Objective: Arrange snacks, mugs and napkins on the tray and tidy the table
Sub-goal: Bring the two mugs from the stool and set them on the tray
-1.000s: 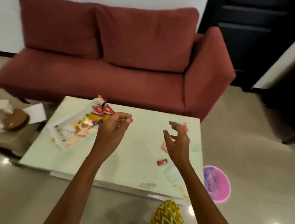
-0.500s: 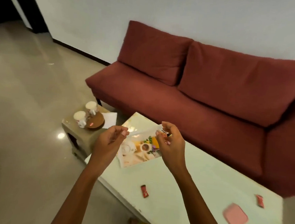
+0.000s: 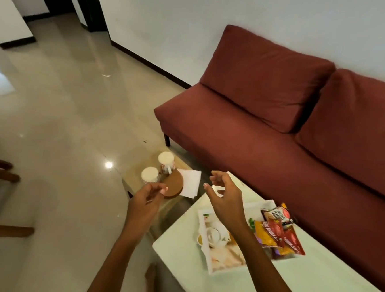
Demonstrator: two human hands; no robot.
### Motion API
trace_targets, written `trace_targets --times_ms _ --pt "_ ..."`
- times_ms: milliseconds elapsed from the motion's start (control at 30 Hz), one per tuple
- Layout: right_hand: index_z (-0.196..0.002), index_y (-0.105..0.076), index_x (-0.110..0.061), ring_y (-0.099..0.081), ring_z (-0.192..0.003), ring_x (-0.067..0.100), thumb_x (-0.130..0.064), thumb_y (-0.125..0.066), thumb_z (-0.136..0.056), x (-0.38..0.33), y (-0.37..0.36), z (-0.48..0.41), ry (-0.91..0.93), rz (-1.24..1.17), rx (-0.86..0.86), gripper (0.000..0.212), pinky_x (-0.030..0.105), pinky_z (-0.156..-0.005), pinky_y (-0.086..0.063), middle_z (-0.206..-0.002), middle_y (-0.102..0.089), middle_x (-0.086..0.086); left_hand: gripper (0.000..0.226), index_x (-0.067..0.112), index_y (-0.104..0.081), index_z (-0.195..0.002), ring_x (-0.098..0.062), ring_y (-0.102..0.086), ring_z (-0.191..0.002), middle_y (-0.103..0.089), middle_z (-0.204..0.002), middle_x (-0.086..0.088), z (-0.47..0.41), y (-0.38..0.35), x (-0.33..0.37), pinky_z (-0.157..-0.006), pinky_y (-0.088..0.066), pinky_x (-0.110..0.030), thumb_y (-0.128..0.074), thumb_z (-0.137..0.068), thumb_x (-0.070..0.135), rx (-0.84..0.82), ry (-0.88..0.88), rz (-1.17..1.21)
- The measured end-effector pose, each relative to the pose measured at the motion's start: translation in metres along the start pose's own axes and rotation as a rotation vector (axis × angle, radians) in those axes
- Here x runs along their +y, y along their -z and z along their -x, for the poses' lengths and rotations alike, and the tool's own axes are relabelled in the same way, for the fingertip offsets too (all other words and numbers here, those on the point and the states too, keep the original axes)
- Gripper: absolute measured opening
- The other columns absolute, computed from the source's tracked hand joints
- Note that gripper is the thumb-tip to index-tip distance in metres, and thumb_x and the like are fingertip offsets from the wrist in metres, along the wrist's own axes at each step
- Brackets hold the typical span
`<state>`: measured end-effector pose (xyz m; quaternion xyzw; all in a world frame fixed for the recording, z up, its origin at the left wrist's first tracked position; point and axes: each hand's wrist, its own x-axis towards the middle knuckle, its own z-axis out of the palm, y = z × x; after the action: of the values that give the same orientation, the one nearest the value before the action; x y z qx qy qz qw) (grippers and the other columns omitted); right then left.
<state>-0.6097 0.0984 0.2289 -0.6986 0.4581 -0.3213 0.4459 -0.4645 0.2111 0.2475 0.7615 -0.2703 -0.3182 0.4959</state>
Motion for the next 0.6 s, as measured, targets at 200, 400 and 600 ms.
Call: trace_targets --times_ms 200,400,600 --pt "-0.123 -0.05 -0.018 -0.054 -0.113 0.016 -0.033 -0.066 -0.082 0.022 -0.106 -0.09 -0.186 0.148 -0.096 0.047 0.028 -0.09 -0.046 -0.127 -0.058 0.003 0.038 0.012 -0.054 -0.118 -0.018 -0.051 -0.109 -0.057 -0.126 -0.01 -0.12 0.032 -0.041 -0.089 -0.047 -0.034 -0.065 -0.082 0.015 -0.006 0.101 -0.142" --pt "-0.139 -0.031 -0.016 -0.04 -0.131 0.025 -0.041 -0.069 -0.078 0.083 -0.206 -0.177 -0.31 0.293 -0.188 0.075 0.037 -0.101 -0.039 -0.147 -0.038 0.006 0.073 0.006 -0.042 -0.129 -0.029 -0.046 -0.122 -0.047 -0.133 -0.016 -0.235 0.031 -0.116 -0.094 -0.045 -0.037 -0.079 -0.067 0.018 -0.07 0.113 -0.368" --pt "-0.145 -0.011 -0.012 -0.021 -0.141 0.028 -0.043 -0.074 -0.072 0.155 -0.27 -0.235 -0.284 0.487 -0.262 0.101 0.041 -0.108 -0.031 -0.155 -0.016 0.009 0.095 0.007 -0.03 -0.138 -0.033 -0.037 -0.13 -0.036 -0.143 -0.016 -0.307 0.009 -0.196 -0.102 -0.041 -0.046 -0.083 -0.062 0.028 -0.154 0.139 -0.497"
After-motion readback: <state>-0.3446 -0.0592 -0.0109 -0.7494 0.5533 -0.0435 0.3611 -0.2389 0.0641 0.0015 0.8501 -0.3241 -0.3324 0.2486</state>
